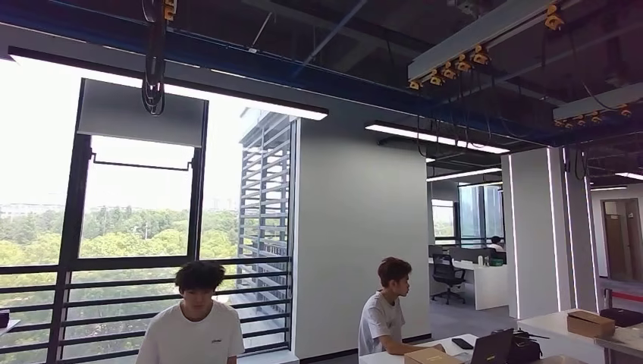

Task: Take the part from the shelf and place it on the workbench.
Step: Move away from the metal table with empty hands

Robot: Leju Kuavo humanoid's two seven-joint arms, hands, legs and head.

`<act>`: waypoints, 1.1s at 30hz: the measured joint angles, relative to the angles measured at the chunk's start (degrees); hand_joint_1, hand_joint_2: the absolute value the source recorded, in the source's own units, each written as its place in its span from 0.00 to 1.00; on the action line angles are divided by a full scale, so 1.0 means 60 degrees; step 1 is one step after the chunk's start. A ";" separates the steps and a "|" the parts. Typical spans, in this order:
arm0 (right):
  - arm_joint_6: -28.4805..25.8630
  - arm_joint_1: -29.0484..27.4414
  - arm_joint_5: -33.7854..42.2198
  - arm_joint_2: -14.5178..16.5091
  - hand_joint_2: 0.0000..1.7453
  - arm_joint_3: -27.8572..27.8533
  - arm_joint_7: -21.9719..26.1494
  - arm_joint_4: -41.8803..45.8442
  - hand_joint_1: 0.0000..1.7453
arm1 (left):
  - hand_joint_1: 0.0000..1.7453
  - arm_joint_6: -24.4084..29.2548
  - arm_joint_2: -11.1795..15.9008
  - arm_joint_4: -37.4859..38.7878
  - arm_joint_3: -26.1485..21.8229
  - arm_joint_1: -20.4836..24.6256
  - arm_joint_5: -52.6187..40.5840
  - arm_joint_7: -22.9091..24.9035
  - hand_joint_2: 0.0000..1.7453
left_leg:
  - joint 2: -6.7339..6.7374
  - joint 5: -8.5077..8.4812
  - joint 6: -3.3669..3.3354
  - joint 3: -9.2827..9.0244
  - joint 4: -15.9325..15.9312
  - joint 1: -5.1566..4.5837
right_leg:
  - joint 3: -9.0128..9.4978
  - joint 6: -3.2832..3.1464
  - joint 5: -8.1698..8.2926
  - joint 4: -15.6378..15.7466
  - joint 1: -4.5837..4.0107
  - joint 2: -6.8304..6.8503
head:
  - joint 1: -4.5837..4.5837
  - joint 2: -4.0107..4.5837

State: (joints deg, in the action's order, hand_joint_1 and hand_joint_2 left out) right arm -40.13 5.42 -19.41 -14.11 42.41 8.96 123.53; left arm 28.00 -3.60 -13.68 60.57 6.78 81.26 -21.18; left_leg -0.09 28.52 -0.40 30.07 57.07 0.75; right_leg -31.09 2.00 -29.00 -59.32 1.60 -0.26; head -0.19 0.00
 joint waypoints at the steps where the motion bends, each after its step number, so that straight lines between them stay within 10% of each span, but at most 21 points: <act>1: 0.0000 -0.0014 0.0023 0.0012 0.00 -0.0007 0.0026 -0.0002 0.00 | 0.00 0.0010 0.0002 0.0000 -0.0005 -0.0001 0.0000 0.0000 0.00 | -0.0006 -0.0004 0.0073 0.0030 0.0039 -0.0011 | 0.0091 -0.0079 -0.0004 0.0200 -0.0016 -0.0020 | 0.0005 0.0000; 5: 0.0002 -0.0058 0.0090 0.0070 0.00 -0.0028 0.0109 -0.0003 0.00 | 0.00 0.0031 0.0005 0.0000 -0.0013 -0.0004 0.0000 -0.0003 0.00 | -0.0005 0.0154 0.0298 0.0150 0.0236 0.0012 | -0.0051 -0.0463 0.0072 0.0239 -0.0033 -0.0010 | 0.0051 0.0000; 10: 0.0004 -0.0131 0.0184 0.0146 0.00 -0.0066 0.0144 -0.0028 0.00 | 0.00 0.0051 0.0009 0.0000 -0.0015 -0.0005 0.0000 -0.0004 0.00 | 0.0006 0.1691 0.0342 0.0893 0.2632 0.0018 | -0.0443 -0.0705 0.0351 0.0221 -0.0139 0.0068 | 0.0128 0.0000; 12: 0.0004 -0.0153 0.0219 0.0161 0.00 -0.0072 0.0165 -0.0036 0.00 | 0.00 0.0060 0.0009 0.0000 -0.0015 -0.0002 0.0000 -0.0004 0.00 | 0.0005 0.1363 0.0228 0.0478 0.2220 -0.0017 | -0.0612 -0.0719 0.0473 0.0192 -0.0213 0.0074 | 0.0135 0.0000; 15: 0.0004 -0.0174 0.0241 0.0199 0.00 -0.0087 0.0234 -0.0036 0.00 | 0.00 0.0087 0.0031 -0.0002 -0.0013 0.0004 0.0000 -0.0004 0.00 | 0.0010 0.0726 -0.0062 -0.0732 0.0270 -0.0167 | -0.0755 -0.0672 0.0664 0.0186 -0.0266 0.0071 | 0.0110 0.0000; 17: 0.0004 -0.0197 0.0260 0.0219 0.00 -0.0097 0.0261 -0.0036 0.00 | 0.00 0.0108 0.0046 -0.0008 -0.0011 0.0000 0.0005 -0.0003 0.00 | 0.0020 0.0658 -0.0127 -0.0940 -0.0224 -0.0266 | -0.0782 -0.0562 0.0806 0.0220 -0.0236 0.0093 | 0.0094 0.0000; 20: 0.0004 -0.0226 0.0288 0.0227 0.00 -0.0131 0.0272 -0.0036 0.00 | 0.00 0.0120 0.0019 -0.0024 -0.0012 -0.0004 0.0006 -0.0002 0.00 | 0.0038 0.0316 -0.0236 -0.0729 -0.0392 -0.0260 | -0.0839 -0.0389 0.0808 0.0242 -0.0206 0.0101 | 0.0120 0.0000; 25: 0.0004 -0.0279 0.0299 0.0229 0.00 -0.0169 0.0277 -0.0057 0.00 | 0.00 0.0119 0.0005 -0.0029 -0.0011 -0.0005 -0.0004 -0.0004 0.00 | 0.0115 -0.0217 -0.0319 -0.0148 -0.0475 -0.0194 | -0.1249 -0.0178 -0.1091 -0.2010 -0.0145 0.0076 | 0.0062 0.0000; 27: 0.0004 -0.0294 0.0300 0.0229 0.00 -0.0176 0.0277 -0.0069 0.00 | 0.00 0.0119 0.0005 -0.0029 -0.0011 -0.0005 -0.0004 -0.0004 0.00 | 0.0143 -0.0356 -0.0298 0.0083 -0.0405 -0.0193 | -0.1133 -0.0138 -0.0894 -0.2419 -0.0133 0.0077 | 0.0047 0.0000; 30: 0.0004 -0.0294 0.0300 0.0229 0.00 -0.0183 0.0277 -0.0072 0.00 | 0.00 0.0113 0.0004 -0.0031 -0.0011 -0.0004 -0.0004 -0.0004 0.00 | 0.0159 -0.0529 -0.0221 0.0445 -0.0197 -0.0198 | -0.0114 -0.0136 -0.0231 -0.1226 -0.0108 0.0083 | 0.0013 0.0000; 33: 0.0004 -0.0275 0.0297 0.0229 0.00 -0.0194 0.0277 -0.0072 0.00 | 0.00 0.0098 0.0005 -0.0033 -0.0012 -0.0003 -0.0004 -0.0018 0.00 | 0.0155 -0.0702 -0.0080 0.0757 0.0045 -0.0236 | 0.0912 -0.0285 -0.0507 0.0427 -0.0143 0.0063 | 0.0004 0.0000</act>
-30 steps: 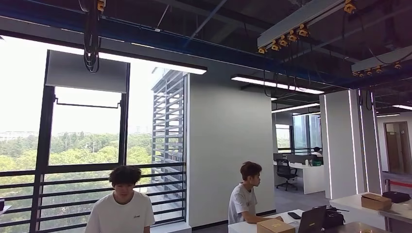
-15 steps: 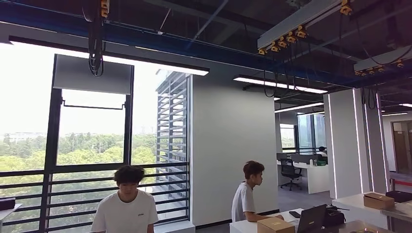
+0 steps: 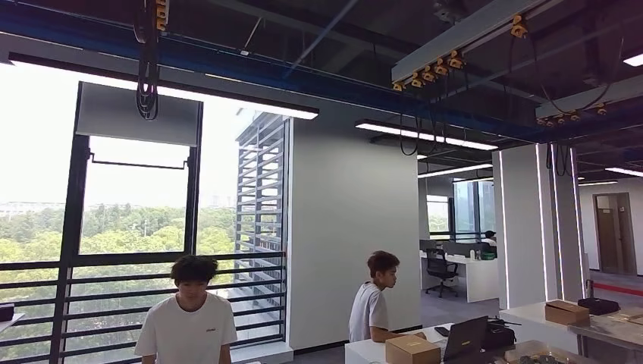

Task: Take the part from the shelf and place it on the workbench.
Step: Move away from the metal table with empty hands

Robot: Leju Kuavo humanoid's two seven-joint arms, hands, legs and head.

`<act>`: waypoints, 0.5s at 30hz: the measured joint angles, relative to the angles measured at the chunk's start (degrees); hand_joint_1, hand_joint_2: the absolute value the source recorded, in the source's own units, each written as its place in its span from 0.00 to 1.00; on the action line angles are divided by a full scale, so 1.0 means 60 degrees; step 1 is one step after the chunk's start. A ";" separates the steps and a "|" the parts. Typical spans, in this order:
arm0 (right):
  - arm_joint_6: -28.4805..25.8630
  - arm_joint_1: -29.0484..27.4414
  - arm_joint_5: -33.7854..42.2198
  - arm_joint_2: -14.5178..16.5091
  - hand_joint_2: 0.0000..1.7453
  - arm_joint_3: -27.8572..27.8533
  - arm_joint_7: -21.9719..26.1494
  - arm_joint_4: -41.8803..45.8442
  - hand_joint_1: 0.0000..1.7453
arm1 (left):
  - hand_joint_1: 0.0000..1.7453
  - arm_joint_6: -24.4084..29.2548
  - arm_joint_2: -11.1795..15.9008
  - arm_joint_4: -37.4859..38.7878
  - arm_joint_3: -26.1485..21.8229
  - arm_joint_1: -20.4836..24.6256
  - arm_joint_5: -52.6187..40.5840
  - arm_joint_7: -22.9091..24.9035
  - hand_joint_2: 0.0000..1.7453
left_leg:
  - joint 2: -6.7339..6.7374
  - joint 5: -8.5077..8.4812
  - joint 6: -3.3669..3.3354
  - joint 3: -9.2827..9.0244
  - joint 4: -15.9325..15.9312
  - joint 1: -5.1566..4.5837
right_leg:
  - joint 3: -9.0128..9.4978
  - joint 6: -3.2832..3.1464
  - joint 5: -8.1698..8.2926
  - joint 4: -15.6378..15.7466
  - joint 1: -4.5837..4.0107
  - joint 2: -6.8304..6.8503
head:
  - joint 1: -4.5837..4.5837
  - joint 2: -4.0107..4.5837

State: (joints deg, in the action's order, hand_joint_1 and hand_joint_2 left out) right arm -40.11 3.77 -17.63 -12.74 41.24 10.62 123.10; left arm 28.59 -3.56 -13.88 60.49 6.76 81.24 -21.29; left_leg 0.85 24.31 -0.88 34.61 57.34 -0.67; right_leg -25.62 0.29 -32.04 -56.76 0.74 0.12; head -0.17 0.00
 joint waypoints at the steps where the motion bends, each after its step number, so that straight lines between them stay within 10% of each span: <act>1: 0.0000 0.0000 -0.0001 0.0000 0.00 -0.0002 0.0000 0.0000 0.00 | 0.00 -0.0009 0.0002 0.0000 -0.0001 -0.0002 0.0000 -0.0005 0.00 | -0.0002 -0.0072 0.0051 0.0054 0.0027 -0.0001 | 0.0027 -0.0086 -0.0044 0.0133 -0.0021 -0.0009 | 0.0010 0.0000; 3: 0.0000 -0.0001 -0.0005 0.0000 0.00 -0.0005 -0.0008 -0.0002 0.00 | 0.00 -0.0043 0.0018 -0.0001 -0.0001 -0.0006 0.0000 -0.0005 0.00 | -0.0024 -0.0063 0.0155 0.0151 0.0089 0.0021 | -0.0122 -0.0281 0.0075 0.0123 -0.0010 0.0016 | 0.0032 0.0000; 7: 0.0000 -0.0005 -0.0079 0.0019 0.00 -0.0004 -0.0031 -0.0004 0.00 | 0.00 -0.0067 0.0036 -0.0015 0.0001 -0.0010 0.0000 0.0006 0.00 | -0.0075 0.1503 0.0345 0.0664 0.1849 0.0098 | -0.0559 -0.0504 0.0440 0.0100 -0.0008 0.0076 | 0.0106 0.0000; 9: 0.0000 -0.0019 -0.0106 0.0024 0.00 -0.0004 -0.0037 -0.0004 0.00 | 0.00 -0.0064 0.0040 -0.0015 0.0001 -0.0011 0.0001 0.0008 0.00 | -0.0076 0.1761 0.0354 0.0711 0.2711 0.0113 | -0.0829 -0.0508 0.0606 0.0034 -0.0036 0.0085 | 0.0119 0.0000; 12: 0.0000 -0.0029 -0.0146 0.0030 0.00 -0.0004 -0.0044 -0.0004 0.00 | 0.00 -0.0062 0.0044 -0.0017 0.0002 -0.0005 0.0004 0.0011 0.00 | -0.0088 0.1085 0.0219 -0.0330 0.1732 0.0091 | -0.1200 -0.0479 0.0810 -0.0109 -0.0069 0.0079 | 0.0135 0.0000; 15: 0.0000 -0.0031 -0.0170 0.0042 0.00 -0.0005 -0.0044 -0.0001 0.00 | 0.00 -0.0062 0.0055 -0.0032 0.0011 -0.0004 0.0003 0.0009 0.00 | -0.0106 0.1109 0.0033 -0.1428 0.0032 0.0012 | -0.1385 -0.0349 0.0991 -0.0189 -0.0088 0.0073 | 0.0105 0.0000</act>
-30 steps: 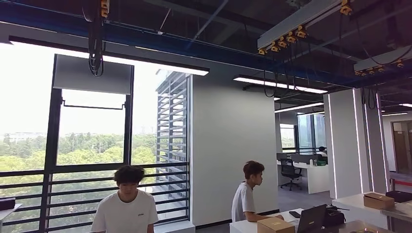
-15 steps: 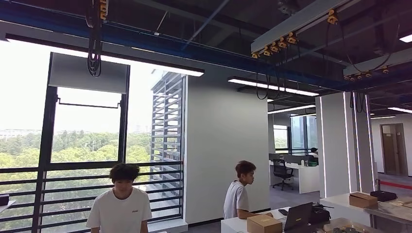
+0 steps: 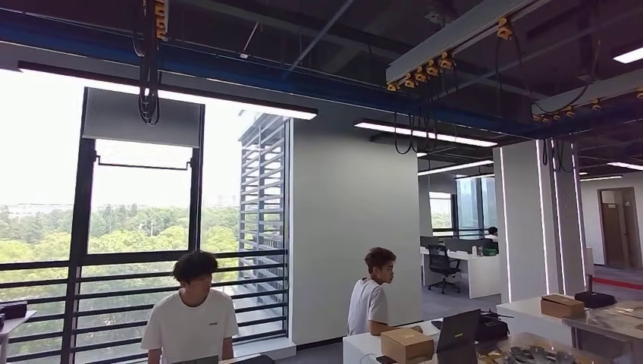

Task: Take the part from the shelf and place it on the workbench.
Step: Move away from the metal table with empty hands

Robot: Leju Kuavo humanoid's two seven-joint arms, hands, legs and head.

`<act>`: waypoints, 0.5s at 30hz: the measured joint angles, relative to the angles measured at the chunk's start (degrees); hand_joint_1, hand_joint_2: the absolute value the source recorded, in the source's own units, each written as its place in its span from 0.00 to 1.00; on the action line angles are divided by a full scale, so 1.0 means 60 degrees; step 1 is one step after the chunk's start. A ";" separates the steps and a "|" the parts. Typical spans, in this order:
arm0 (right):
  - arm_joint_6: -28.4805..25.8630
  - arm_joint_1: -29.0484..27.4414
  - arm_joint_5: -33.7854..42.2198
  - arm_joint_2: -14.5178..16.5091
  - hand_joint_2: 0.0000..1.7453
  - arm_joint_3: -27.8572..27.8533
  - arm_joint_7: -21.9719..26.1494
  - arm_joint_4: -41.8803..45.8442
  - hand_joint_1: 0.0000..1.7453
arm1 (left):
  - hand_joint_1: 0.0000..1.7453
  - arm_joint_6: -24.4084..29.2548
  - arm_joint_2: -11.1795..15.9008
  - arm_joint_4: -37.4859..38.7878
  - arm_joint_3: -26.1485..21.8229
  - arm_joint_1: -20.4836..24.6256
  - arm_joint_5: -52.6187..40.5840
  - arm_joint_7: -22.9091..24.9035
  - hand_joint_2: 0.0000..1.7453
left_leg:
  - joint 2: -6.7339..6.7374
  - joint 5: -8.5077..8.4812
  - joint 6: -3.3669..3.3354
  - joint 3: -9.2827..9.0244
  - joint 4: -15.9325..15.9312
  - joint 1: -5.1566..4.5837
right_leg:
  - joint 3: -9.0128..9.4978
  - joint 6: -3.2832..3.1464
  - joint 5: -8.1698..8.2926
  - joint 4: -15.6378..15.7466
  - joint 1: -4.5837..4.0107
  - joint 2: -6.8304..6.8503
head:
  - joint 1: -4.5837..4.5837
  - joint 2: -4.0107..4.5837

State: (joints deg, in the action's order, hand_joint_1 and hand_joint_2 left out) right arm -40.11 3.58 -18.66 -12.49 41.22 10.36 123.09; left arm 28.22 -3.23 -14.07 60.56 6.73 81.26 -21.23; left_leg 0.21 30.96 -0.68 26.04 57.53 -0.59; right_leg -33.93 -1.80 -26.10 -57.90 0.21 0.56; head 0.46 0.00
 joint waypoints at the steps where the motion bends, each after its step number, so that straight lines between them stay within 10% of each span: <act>1: 0.0000 -0.0001 -0.0002 0.0001 0.00 -0.0001 -0.0001 0.0001 0.00 | 0.00 0.0000 0.0000 -0.0010 0.0003 -0.0003 -0.0001 -0.0001 0.00 | 0.0001 0.0039 -0.0040 -0.0049 -0.0176 -0.0026 | -0.0033 0.0066 0.0072 0.0007 0.0000 0.0007 | -0.0009 0.0000; 4: 0.0000 -0.0010 -0.0008 0.0000 0.00 -0.0012 -0.0016 0.0001 0.00 | 0.00 0.0000 -0.0013 -0.0037 0.0005 -0.0013 0.0001 0.0004 0.00 | 0.0026 -0.0212 -0.0216 0.0170 -0.0322 0.0001 | -0.0146 0.0254 -0.0044 -0.0109 0.0022 -0.0005 | -0.0005 0.0000; 8: 0.0000 -0.0065 -0.0034 0.0002 0.00 -0.0024 -0.0097 -0.0001 0.00 | 0.00 0.0001 -0.0019 -0.0045 0.0004 -0.0017 0.0002 0.0009 0.00 | 0.0078 -0.0600 -0.0352 0.0640 -0.0344 0.0024 | -0.0670 0.0436 -0.1605 -0.2069 0.0074 -0.0039 | -0.0043 0.0000; 10: 0.0000 -0.0090 -0.0047 0.0002 0.00 -0.0025 -0.0120 -0.0003 0.00 | 0.00 0.0004 -0.0019 -0.0045 0.0003 -0.0017 0.0004 0.0009 0.00 | 0.0100 -0.0796 -0.0334 0.0927 -0.0297 0.0018 | -0.0575 0.0473 -0.1544 -0.2587 0.0083 -0.0038 | -0.0066 0.0000; 12: 0.0000 -0.0092 -0.0067 0.0002 0.00 -0.0025 -0.0127 -0.0002 0.00 | 0.00 0.0007 -0.0019 -0.0045 0.0001 -0.0014 0.0006 0.0009 0.00 | 0.0110 -0.0956 -0.0292 0.1188 -0.0198 0.0017 | 0.0142 0.0454 -0.1005 -0.1805 0.0086 -0.0034 | -0.0092 0.0000; 15: 0.0000 -0.0074 -0.0112 0.0004 0.00 -0.0021 -0.0124 0.0011 0.00 | 0.00 0.0021 -0.0019 -0.0045 -0.0002 -0.0015 0.0020 0.0005 0.00 | 0.0104 -0.1163 -0.0170 0.1445 -0.0017 -0.0022 | 0.1375 0.0294 -0.0964 0.0074 0.0049 -0.0038 | -0.0112 0.0000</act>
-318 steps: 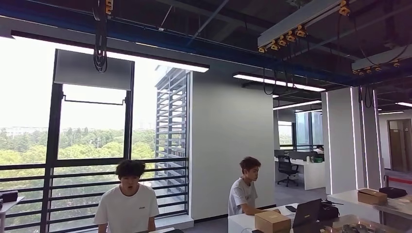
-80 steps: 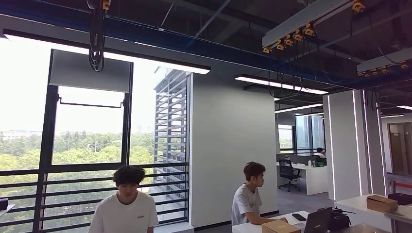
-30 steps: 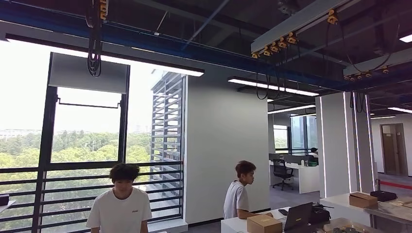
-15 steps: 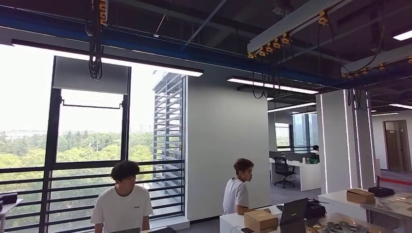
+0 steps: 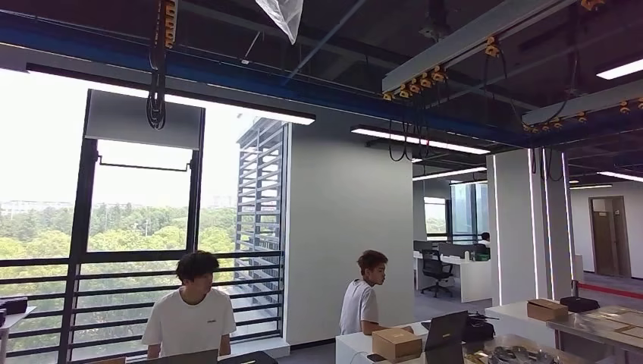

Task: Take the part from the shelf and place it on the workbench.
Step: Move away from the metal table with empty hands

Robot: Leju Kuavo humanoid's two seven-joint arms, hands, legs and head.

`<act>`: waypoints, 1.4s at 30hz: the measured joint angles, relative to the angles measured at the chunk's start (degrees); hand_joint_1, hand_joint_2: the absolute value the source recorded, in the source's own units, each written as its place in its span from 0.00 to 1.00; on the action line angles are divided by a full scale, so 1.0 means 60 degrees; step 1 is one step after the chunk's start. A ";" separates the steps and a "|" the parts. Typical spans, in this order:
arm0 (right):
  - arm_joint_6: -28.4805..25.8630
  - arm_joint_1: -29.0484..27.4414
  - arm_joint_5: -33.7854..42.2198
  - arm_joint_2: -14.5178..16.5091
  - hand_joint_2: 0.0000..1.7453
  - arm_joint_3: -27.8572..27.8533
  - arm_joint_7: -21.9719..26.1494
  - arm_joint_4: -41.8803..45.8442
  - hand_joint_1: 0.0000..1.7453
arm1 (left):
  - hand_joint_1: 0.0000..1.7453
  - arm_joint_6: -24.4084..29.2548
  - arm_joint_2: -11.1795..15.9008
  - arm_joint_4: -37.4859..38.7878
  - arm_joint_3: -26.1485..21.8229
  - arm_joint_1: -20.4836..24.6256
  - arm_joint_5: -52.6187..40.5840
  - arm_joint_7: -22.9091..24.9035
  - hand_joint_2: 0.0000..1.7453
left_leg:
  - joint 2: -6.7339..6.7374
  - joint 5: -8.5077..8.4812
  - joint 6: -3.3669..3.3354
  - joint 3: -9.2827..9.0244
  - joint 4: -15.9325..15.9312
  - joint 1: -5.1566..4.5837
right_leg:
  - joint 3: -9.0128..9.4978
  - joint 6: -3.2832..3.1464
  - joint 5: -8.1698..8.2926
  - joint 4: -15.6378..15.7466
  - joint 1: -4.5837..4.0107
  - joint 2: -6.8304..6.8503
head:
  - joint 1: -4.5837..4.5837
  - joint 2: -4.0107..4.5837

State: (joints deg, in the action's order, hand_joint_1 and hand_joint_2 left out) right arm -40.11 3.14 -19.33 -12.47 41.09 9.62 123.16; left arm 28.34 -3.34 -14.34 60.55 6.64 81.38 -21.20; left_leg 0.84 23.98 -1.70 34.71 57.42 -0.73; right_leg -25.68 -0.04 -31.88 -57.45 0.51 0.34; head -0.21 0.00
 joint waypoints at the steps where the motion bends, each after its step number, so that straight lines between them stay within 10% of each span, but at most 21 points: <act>1: 0.0000 0.0001 -0.0014 0.0000 0.00 0.0002 0.0000 0.0005 0.00 | 0.00 0.0005 0.0000 0.0000 -0.0002 -0.0002 0.0004 -0.0001 0.00 | -0.0001 -0.0079 0.0055 0.0055 0.0021 -0.0004 | 0.0103 -0.0078 -0.0056 0.0233 -0.0025 -0.0009 | 0.0003 0.0000; 4: 0.0000 -0.0002 -0.0031 0.0003 0.00 0.0005 -0.0021 0.0010 0.00 | 0.00 0.0002 0.0009 0.0000 -0.0005 -0.0007 0.0009 0.0000 0.00 | -0.0036 -0.0032 0.0231 0.0172 0.0129 0.0028 | -0.0100 -0.0311 0.0155 0.0253 -0.0008 0.0007 | 0.0036 0.0000; 9: 0.0000 -0.0003 -0.0043 0.0016 0.00 0.0011 -0.0050 0.0008 0.00 | 0.00 -0.0033 0.0018 0.0000 -0.0005 -0.0009 0.0010 0.0011 0.00 | -0.0084 0.1765 0.0453 0.0735 0.2525 0.0138 | -0.0730 -0.0443 0.0649 0.0203 0.0017 0.0048 | 0.0118 0.0000; 11: 0.0000 -0.0011 -0.0043 0.0016 0.00 0.0010 -0.0051 0.0008 0.00 | 0.00 -0.0036 0.0018 0.0000 -0.0005 -0.0007 0.0010 0.0011 0.00 | -0.0084 0.1451 0.0452 0.0363 0.2523 0.0156 | -0.1026 -0.0406 0.0803 0.0106 0.0019 0.0047 | 0.0129 0.0000; 13: 0.0000 -0.0015 -0.0046 0.0018 0.00 0.0005 -0.0048 0.0010 0.00 | 0.00 -0.0031 0.0022 -0.0001 -0.0002 -0.0001 0.0010 0.0006 0.00 | -0.0097 0.1054 0.0382 -0.0572 0.1365 0.0154 | -0.1262 -0.0349 0.0922 -0.0006 0.0021 0.0045 | 0.0138 0.0000; 16: 0.0000 -0.0020 -0.0057 0.0026 0.00 -0.0014 -0.0035 0.0015 0.00 | 0.00 -0.0006 0.0031 -0.0003 0.0004 -0.0003 0.0016 -0.0025 0.00 | -0.0131 0.1175 0.0203 -0.1462 -0.0062 0.0087 | -0.1405 -0.0186 0.1094 -0.0079 0.0017 0.0047 | 0.0121 0.0000; 19: 0.0000 -0.0040 -0.0066 0.0027 0.00 -0.0047 -0.0029 0.0016 0.00 | 0.00 0.0028 0.0009 -0.0003 0.0003 -0.0005 0.0036 -0.0039 0.00 | -0.0100 0.0966 0.0000 -0.1320 -0.0225 0.0071 | -0.1462 -0.0001 0.1120 -0.0099 0.0057 0.0033 | 0.0115 0.0000; 24: 0.0000 -0.0110 -0.0097 0.0031 0.00 -0.0136 -0.0029 0.0015 0.00 | 0.00 0.0030 -0.0007 -0.0004 0.0003 -0.0003 0.0047 -0.0040 0.00 | -0.0024 0.0485 -0.0171 -0.0768 -0.0276 0.0080 | -0.2018 0.0139 -0.0615 -0.2305 0.0063 -0.0005 | 0.0059 0.0000; 26: 0.0000 -0.0152 -0.0124 0.0031 0.00 -0.0169 -0.0029 0.0015 0.00 | 0.00 0.0025 -0.0008 -0.0004 0.0003 -0.0004 0.0059 -0.0040 0.00 | -0.0009 0.0307 -0.0158 -0.0481 -0.0212 0.0060 | -0.1776 0.0133 -0.0400 -0.2510 0.0058 -0.0005 | 0.0041 0.0000; 28: 0.0000 -0.0168 -0.0164 0.0031 0.00 -0.0196 -0.0029 0.0018 0.00 | 0.00 0.0015 -0.0012 -0.0005 0.0003 -0.0002 0.0066 -0.0046 0.00 | -0.0005 0.0155 -0.0125 -0.0249 -0.0119 0.0045 | -0.0956 0.0059 0.0078 -0.1490 0.0042 -0.0001 | 0.0016 0.0000; 31: -0.0001 -0.0176 -0.0218 0.0031 0.00 -0.0240 -0.0022 0.0049 0.00 | 0.00 0.0001 -0.0019 -0.0007 0.0001 -0.0001 0.0073 -0.0081 0.00 | -0.0009 -0.0077 -0.0008 -0.0038 -0.0010 0.0011 | 0.0073 -0.0079 0.0050 0.0203 -0.0025 0.0013 | 0.0012 0.0000; 34: -0.0001 -0.0202 -0.0246 0.0035 0.00 -0.0282 -0.0017 0.0075 0.00 | 0.00 -0.0002 -0.0002 -0.0003 -0.0001 -0.0008 0.0103 -0.0098 0.00 | -0.0032 -0.0175 0.0158 0.0082 0.0023 0.0034 | -0.0046 -0.0229 0.0191 0.0355 -0.0029 0.0022 | 0.0022 0.0000; 39: 0.0000 -0.0241 -0.0270 0.0056 0.00 -0.0342 -0.0016 0.0092 0.00 | 0.00 0.0002 0.0015 0.0000 -0.0001 -0.0009 0.0146 -0.0111 0.00 | -0.0090 0.1618 0.0459 0.0689 0.2257 0.0159 | -0.0631 -0.0389 0.0685 0.0346 0.0026 0.0066 | 0.0114 0.0000; 42: 0.0000 -0.0280 -0.0283 0.0066 0.00 -0.0370 0.0000 0.0094 0.00 | 0.00 0.0003 0.0015 0.0000 -0.0001 -0.0007 0.0159 -0.0113 0.00 | -0.0090 0.1259 0.0497 0.0178 0.2350 0.0200 | -0.1065 -0.0328 0.0931 0.0213 0.0038 0.0061 | 0.0129 0.0000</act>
State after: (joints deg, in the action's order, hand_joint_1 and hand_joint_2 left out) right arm -40.11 1.46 -21.03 -12.08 38.87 9.62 123.72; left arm 28.36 -3.26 -14.34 60.54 6.60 82.34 -21.88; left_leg 0.29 31.53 1.28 35.78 71.52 0.48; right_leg -32.07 -2.01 -26.29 -56.17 0.74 0.70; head 0.56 0.00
